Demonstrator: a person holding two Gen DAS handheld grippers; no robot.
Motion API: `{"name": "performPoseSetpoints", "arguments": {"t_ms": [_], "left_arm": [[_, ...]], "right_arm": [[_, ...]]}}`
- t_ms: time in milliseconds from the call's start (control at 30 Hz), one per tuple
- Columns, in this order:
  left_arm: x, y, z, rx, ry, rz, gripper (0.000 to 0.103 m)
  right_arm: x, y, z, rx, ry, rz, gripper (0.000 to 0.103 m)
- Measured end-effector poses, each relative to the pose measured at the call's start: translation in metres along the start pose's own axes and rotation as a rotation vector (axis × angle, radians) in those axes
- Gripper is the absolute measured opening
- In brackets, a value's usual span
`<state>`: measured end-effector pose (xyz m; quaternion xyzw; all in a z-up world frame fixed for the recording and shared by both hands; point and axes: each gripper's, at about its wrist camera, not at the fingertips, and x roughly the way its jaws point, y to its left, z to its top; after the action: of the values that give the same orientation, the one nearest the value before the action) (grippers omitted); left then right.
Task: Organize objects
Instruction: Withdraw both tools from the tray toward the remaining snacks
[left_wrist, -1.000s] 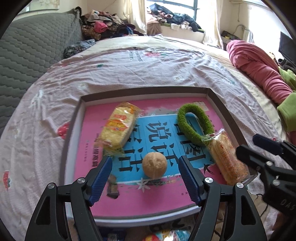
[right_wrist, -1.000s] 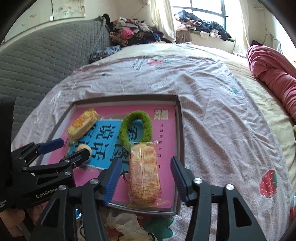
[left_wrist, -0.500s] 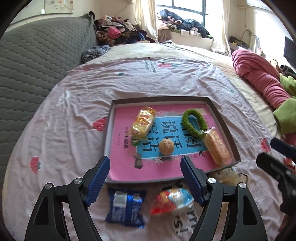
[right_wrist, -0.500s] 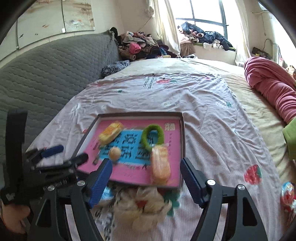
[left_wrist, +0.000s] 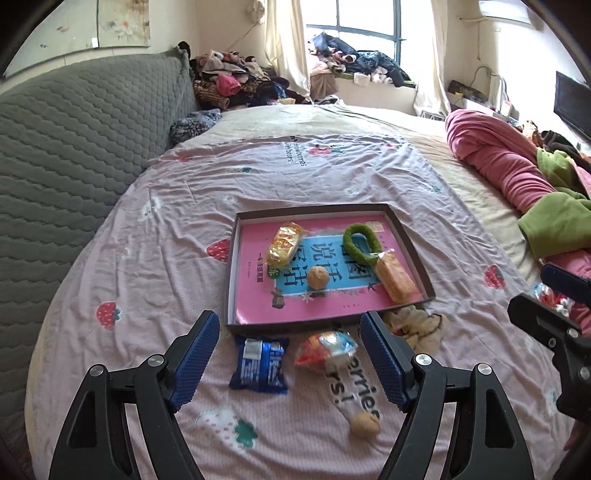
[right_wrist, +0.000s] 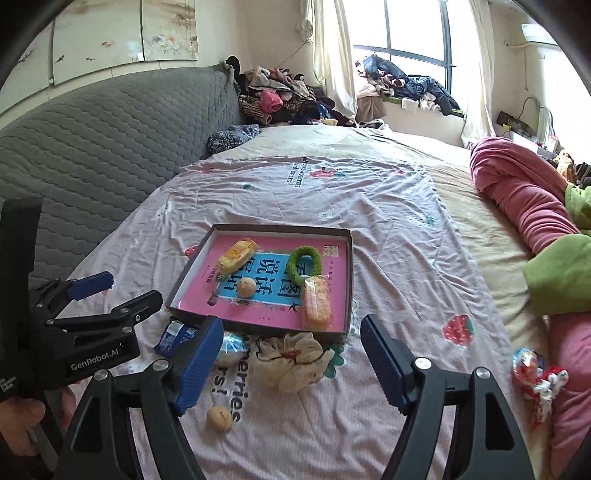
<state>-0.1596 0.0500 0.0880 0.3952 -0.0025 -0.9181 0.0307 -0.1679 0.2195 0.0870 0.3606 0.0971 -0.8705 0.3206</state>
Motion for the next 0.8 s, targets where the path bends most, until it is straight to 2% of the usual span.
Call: {"name": "performPoseSetpoints", "arguments": {"t_ms": [300, 533, 800], "left_arm": [[-0.035, -0.004, -0.024, 0.012, -0.007, 0.000, 0.080], [-0.049, -0.010, -0.043, 0.017, 0.006, -0.002, 0.080], [-0.058, -0.018, -0.066, 0.035, 0.013, -0.017, 0.080]], "right_arm": [[-0.036, 0.007, -0.012, -0.014, -0.005, -0.019, 0.078], [-0.052, 0.009, -0.025, -0.019, 0.008, -0.039, 0.078], [-0.062, 0.015, -0.038, -0.033, 0.012, -0.041, 0.084]]}}
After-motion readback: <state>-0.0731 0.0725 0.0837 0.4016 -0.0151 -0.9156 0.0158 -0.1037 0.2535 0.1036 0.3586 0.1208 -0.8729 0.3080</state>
